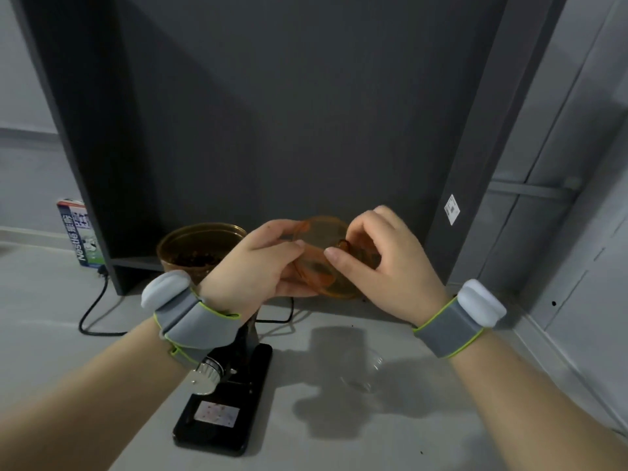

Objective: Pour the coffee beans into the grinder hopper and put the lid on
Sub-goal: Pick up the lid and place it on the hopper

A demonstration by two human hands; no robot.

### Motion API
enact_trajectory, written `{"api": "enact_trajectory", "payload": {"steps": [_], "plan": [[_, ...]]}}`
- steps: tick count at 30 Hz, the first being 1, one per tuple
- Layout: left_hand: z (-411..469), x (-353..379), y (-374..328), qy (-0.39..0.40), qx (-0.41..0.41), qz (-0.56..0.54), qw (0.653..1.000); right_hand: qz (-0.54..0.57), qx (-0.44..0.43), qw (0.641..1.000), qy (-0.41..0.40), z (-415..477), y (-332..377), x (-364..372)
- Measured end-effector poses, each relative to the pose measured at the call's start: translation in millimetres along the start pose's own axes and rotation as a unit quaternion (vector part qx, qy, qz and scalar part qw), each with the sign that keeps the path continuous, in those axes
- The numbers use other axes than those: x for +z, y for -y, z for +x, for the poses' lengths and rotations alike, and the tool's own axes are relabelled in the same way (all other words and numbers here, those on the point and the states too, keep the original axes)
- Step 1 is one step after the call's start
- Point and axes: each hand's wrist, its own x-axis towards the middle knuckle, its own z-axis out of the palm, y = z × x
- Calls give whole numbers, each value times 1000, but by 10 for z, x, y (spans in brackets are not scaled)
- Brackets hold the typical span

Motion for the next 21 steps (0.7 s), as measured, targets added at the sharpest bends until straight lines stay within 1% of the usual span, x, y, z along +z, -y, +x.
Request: {"api": "enact_trajectory", "payload": {"steps": [5, 10, 15, 21], "plan": [[-56, -231, -211, -7, 20, -73, 997, 85, -4, 996, 33, 82, 138, 81], [-144, -512, -398, -6, 55, -92, 994, 139, -4, 987, 86, 222, 384, 257], [-184, -745, -444, -12, 58, -119, 991, 150, -13, 984, 93, 344, 569, 419], [-201, -1035, -404, -36, 57, -103, 992, 186, -1, 978, 95, 451, 733, 642]]}}
